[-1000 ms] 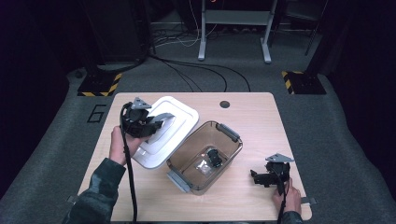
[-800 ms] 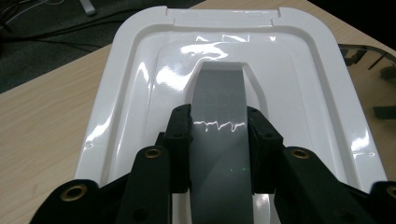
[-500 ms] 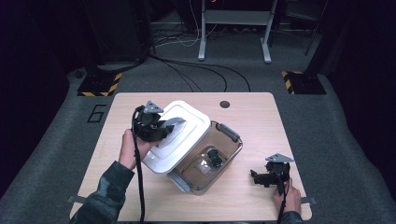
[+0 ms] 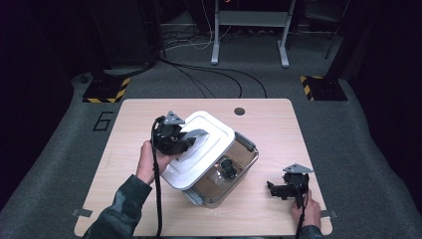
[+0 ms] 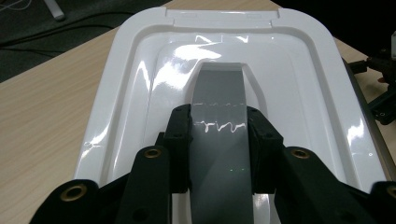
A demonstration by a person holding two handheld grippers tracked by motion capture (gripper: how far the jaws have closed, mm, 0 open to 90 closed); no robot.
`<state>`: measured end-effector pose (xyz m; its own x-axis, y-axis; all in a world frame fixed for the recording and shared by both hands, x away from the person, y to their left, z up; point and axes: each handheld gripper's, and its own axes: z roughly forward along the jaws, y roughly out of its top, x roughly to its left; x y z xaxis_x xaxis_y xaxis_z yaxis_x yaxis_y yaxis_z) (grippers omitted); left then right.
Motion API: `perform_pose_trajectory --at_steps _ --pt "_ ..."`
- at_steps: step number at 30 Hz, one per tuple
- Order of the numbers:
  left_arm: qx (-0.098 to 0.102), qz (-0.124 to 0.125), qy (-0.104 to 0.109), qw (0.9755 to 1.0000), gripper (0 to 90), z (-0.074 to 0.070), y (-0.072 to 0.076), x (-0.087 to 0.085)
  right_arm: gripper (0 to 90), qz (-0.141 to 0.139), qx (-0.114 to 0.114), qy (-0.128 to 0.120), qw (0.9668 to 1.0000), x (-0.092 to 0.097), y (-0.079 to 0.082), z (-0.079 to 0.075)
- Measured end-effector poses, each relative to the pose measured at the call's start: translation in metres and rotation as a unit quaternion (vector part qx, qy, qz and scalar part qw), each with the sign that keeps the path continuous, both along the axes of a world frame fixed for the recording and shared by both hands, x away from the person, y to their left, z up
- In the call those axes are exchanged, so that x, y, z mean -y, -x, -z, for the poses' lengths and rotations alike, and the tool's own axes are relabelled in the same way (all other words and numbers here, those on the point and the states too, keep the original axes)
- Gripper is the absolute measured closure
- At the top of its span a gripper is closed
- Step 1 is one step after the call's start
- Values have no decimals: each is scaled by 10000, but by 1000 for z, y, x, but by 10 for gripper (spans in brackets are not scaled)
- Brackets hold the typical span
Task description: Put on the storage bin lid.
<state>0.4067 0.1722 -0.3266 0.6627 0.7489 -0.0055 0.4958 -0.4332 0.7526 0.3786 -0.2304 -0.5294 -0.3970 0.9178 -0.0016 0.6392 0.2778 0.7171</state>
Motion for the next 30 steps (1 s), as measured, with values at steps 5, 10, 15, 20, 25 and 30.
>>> perform_pose_trajectory --at_steps 5,10,15,20,25,30 --pt "2 25 11 10000 667 3 0 7 0 -5 -1 3 10000 0 0 0" --pt "-29 70 -35 10000 667 5 0 15 0 7 -2 4 10000 0 0 0" --pt "-59 123 -39 9999 667 7 0 23 0 12 -1 -1 10000 0 0 0" --pt "-101 175 -72 9998 667 11 0 34 0 8 -1 4 10000 0 0 0" --pt "-108 217 -121 9996 667 17 1 46 0 5 0 5 10000 0 0 0" --pt "-214 249 -127 9994 667 26 1 55 0 21 -4 -15 10000 0 0 0"
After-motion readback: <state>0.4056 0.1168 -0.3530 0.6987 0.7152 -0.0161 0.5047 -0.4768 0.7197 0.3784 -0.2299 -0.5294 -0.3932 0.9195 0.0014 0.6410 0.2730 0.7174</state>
